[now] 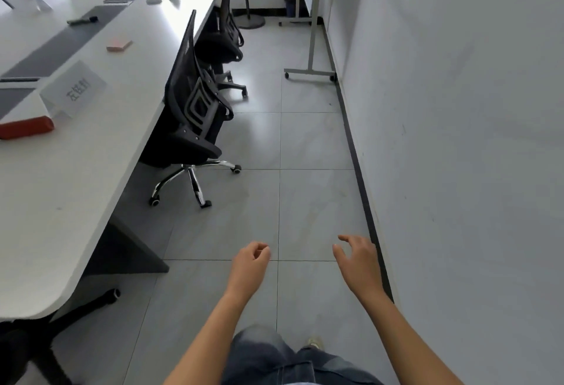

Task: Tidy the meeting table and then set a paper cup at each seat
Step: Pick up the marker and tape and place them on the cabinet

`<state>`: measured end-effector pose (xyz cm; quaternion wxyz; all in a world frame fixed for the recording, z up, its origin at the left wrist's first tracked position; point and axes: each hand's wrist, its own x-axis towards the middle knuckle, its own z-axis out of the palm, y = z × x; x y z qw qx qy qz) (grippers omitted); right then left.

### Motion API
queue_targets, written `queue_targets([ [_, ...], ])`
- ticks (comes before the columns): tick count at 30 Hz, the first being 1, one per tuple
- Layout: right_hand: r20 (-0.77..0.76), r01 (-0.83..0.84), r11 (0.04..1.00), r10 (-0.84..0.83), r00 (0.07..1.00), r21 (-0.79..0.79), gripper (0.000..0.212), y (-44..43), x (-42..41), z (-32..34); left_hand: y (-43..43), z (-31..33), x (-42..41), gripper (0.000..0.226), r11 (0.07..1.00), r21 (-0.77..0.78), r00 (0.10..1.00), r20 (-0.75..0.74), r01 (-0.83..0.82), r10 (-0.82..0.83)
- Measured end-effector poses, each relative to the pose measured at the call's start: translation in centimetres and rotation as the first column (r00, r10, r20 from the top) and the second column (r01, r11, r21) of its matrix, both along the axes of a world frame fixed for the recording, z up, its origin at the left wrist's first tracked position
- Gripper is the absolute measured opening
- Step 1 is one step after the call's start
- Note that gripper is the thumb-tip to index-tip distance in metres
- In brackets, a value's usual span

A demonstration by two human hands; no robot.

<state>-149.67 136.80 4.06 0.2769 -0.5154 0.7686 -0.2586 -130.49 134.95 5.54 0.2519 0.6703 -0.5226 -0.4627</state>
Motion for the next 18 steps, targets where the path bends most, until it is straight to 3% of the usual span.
queue_targets([
  [4, 0.005, -0.108, 0.990, 0.108, 0.994, 0.092, 0.032, -3.6, -1.1, -1.4, -1.8, -0.9, -3.0, 0.015, 0.996, 0.062, 0.995, 0.071, 0.071, -0.075],
  [8, 0.015, -0.145, 0.984, 0.144, 0.989, 0.103, 0.032, -9.9, -2.2, -1.6, -6.8, -1.3, -1.3, 0.020, 0.988, 0.062, 0.989, 0.070, -0.138, 0.134],
  [12, -0.002, -0.216, 0.972, 0.217, 0.976, 0.089, 0.032, -17.2, -1.9, -1.9, -13.5, -2.6, 1.9, 0.021, 0.922, 0.053, 0.923, 0.039, -0.384, 0.382],
  [18, -0.019, -0.230, 0.972, 0.232, 0.973, 0.054, 0.030, -31.0, -1.2, -1.0, -26.2, -3.2, 4.1, 0.019, 0.891, 0.060, 0.893, 0.036, -0.450, 0.448],
])
